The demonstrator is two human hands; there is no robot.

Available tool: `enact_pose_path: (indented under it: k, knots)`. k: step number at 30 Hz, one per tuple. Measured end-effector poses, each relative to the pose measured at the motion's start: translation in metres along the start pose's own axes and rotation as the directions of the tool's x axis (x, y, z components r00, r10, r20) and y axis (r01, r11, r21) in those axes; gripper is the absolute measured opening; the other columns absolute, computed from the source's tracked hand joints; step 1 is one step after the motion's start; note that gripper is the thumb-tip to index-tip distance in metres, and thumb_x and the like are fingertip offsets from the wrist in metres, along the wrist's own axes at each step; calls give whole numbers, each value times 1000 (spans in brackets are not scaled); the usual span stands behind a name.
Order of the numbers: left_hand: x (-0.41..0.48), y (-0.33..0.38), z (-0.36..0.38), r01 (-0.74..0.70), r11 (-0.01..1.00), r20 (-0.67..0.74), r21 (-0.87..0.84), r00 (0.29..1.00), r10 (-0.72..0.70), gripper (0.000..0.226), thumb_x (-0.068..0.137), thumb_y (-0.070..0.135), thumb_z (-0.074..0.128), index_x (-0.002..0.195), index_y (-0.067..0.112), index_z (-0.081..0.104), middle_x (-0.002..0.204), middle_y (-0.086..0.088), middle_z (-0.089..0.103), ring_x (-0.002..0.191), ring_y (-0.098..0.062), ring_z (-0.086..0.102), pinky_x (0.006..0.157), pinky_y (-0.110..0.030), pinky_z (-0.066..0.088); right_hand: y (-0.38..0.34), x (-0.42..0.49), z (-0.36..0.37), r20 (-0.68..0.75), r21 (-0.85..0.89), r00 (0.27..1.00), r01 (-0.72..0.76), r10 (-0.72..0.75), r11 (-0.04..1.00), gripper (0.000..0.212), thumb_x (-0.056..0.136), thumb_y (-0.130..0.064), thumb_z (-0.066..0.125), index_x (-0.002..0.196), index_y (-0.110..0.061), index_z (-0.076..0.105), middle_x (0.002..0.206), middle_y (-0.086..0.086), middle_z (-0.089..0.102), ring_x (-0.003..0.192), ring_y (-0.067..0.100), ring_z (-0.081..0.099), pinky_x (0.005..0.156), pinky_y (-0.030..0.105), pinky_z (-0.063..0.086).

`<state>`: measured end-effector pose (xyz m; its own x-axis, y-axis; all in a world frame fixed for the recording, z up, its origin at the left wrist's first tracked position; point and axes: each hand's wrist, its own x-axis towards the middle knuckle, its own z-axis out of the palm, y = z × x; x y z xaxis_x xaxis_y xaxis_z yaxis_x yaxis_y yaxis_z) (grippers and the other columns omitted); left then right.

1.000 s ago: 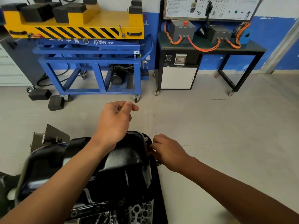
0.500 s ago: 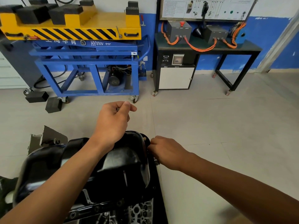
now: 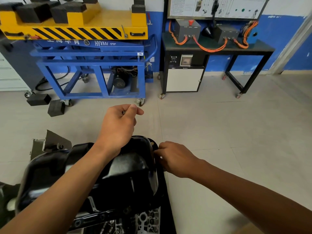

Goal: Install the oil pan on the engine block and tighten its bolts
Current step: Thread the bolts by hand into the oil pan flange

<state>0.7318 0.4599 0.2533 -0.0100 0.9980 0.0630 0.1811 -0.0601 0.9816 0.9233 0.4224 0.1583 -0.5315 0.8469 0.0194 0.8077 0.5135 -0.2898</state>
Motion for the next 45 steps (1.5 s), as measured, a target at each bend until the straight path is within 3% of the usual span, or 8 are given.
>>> enact_pose_path:
  k: [12,17,21,26,31,36,40,45]
  knots:
    - [0,1,0,13,1000,1,1,1000,-13,34,104,26,47,83,17,73,48,7,40,44,-11,33,46,-24,28,-1,1,4,-9,-54,1000,3,-3,999,21,95,-26,49,102,-19,68,91,-1,56,84,20,50,55,30,31]
    - [0,1,0,11,1000,6,-16,1000,-11,34,104,25,47,83,16,72,48,6,38,45,-12,31,45,-23,27,-3,4,6,-56,-123,998,-43,37,991,25,99,-29,47,86,-13,62,80,-3,46,79,22,50,53,31,23]
    - [-1,0,0,4,1000,11,-17,1000,-4,35,103,25,47,81,17,72,49,5,38,45,-13,30,46,-23,26,-1,0,6,-48,-73,999,-12,9,997,21,97,-30,48,100,-18,64,87,-1,54,82,21,50,55,31,34]
    - [-1,0,0,-5,1000,8,-10,1000,5,36,103,27,47,79,19,73,48,7,39,45,-12,32,46,-23,28,-4,3,7,-82,-134,996,-46,35,990,24,99,-29,46,90,-15,64,80,-5,46,80,22,51,50,30,20]
    - [-1,0,1,-2,1000,6,-4,1000,2,36,103,27,48,78,21,73,47,8,40,44,-11,33,47,-24,29,-1,1,4,-58,-59,998,-5,2,998,16,93,-26,51,99,-20,64,87,-5,53,79,18,48,52,29,26]
    - [0,-1,2,0,1000,1,-5,1000,0,37,103,26,48,77,20,73,48,8,39,44,-11,32,47,-24,28,-5,2,7,-94,-139,995,-55,42,989,25,100,-33,46,81,-18,53,77,-6,41,74,21,45,49,30,17]
    - [-1,-2,2,-6,1000,5,3,1000,6,35,103,26,48,81,19,73,48,7,41,44,-11,33,46,-23,28,-1,1,5,-33,-65,999,-5,3,998,15,94,-26,51,100,-19,63,91,-4,53,82,19,49,54,30,29]
    - [0,-1,3,-14,1000,18,10,1000,14,35,104,25,48,81,19,73,47,8,41,43,-10,33,45,-22,29,-6,4,4,-45,-199,999,-6,-3,980,11,92,-24,54,90,-15,60,89,1,57,78,23,50,52,30,19]
